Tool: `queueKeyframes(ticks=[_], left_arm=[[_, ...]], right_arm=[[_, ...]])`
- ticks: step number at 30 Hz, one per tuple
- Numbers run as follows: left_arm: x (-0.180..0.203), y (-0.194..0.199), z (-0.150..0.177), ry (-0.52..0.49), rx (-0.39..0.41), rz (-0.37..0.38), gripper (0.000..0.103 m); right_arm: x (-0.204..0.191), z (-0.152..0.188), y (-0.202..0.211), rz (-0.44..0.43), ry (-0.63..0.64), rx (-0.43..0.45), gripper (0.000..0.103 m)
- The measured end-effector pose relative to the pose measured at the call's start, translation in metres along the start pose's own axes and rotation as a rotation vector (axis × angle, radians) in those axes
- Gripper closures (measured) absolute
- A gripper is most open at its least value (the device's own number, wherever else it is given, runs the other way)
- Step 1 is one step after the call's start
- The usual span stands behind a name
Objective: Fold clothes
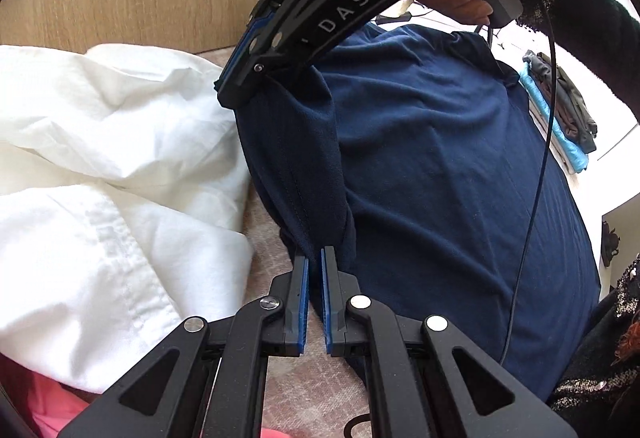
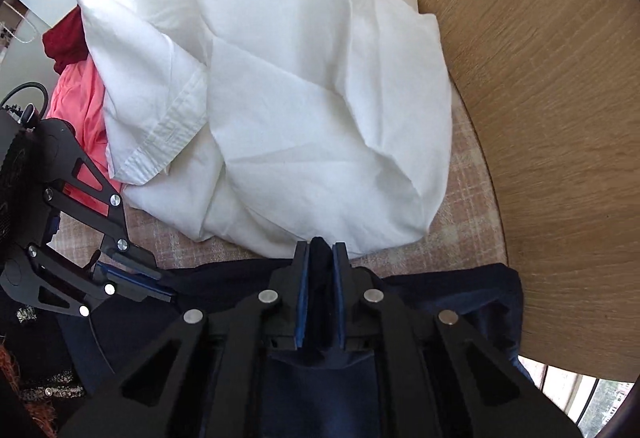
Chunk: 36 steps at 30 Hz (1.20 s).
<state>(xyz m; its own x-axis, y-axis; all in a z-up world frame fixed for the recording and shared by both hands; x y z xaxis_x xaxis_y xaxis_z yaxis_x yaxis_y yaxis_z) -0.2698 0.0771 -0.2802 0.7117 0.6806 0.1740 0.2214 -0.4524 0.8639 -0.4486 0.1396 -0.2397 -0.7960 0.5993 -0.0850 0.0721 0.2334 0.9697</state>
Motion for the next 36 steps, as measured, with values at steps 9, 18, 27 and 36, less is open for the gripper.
queueKeyframes(ticks=[9, 18, 27, 36], left_arm=[[-0.061, 0.045, -0.001, 0.115, 0.048, -0.185, 0.099], [-0.059, 0.047, -0.018, 0.109, 0.053, -0.179, 0.097], [-0.086, 0.019, -0.091, 0.059, 0.033, -0.265, 0.07], [-0.112, -0.011, -0.101, 0.122, -0.01, -0.228, 0.07]], right_arm=[[0.008, -0.087, 0.013, 0.049, -0.063, 0.197, 0.092], [0.035, -0.096, 0.051, -0.011, -0.239, 0.286, 0.068], [0.088, 0.032, 0.085, 0.149, -0.444, 0.293, 0.06], [0.162, 0.115, 0.035, 0.277, -0.457, 0.113, 0.06]])
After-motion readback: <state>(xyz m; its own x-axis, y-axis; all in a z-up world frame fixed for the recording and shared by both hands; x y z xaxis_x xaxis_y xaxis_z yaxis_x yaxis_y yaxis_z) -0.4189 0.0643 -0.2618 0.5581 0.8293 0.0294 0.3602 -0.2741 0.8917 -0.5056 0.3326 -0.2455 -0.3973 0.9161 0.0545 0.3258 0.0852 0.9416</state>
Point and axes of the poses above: each gripper's, at about its wrist camera, not at the fingertips, and y roughly against the way its jaws point, x to its right, z to its underside, the point moved 7 cm from there along -y, roughly the way its jaws point, and after that the axes turned 3 degrees about -y, right-handed, at the moved point
